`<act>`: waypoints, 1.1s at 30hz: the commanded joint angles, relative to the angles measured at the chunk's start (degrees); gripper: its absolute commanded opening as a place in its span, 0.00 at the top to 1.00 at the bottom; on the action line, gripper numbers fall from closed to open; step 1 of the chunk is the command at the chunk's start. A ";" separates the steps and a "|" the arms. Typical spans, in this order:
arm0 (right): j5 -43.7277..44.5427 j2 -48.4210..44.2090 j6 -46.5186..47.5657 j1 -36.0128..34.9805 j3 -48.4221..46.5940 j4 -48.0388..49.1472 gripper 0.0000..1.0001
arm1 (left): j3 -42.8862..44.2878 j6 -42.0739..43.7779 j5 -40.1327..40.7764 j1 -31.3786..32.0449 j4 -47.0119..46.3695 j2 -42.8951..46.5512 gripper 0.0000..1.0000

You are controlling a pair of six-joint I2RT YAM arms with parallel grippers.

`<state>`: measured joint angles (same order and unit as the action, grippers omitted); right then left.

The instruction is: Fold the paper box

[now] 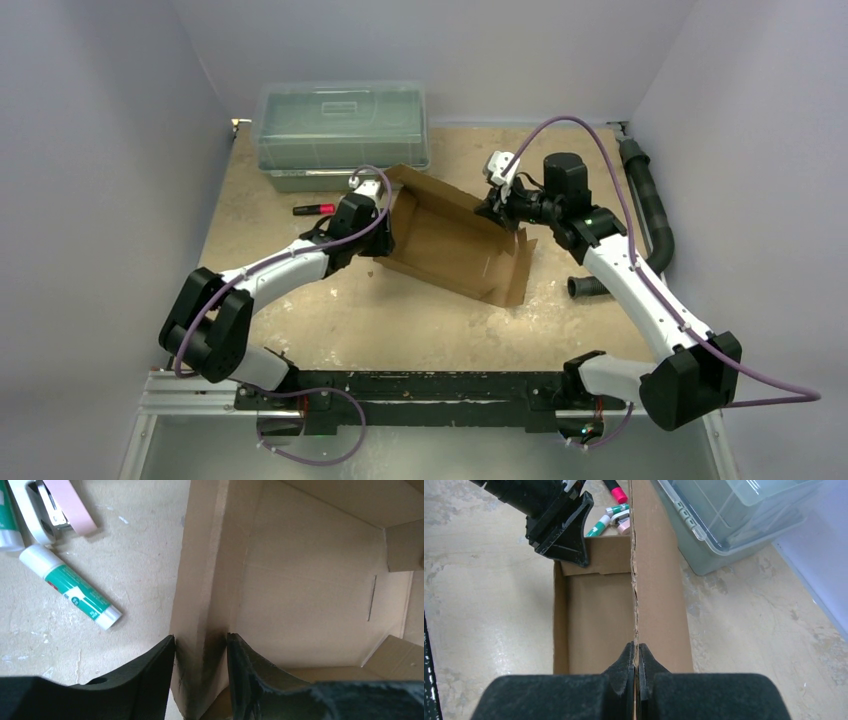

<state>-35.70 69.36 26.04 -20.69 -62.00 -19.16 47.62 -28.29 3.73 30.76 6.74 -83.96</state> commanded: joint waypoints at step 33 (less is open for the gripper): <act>-6.28 -0.29 0.98 0.16 0.56 1.42 1.00 | 0.94 2.30 -2.59 -4.22 -12.76 -3.55 0.52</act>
<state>-39.07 69.36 26.63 -20.56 -61.69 -18.83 48.07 -27.40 -0.67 27.00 -5.04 -85.91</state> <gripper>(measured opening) 0.011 0.535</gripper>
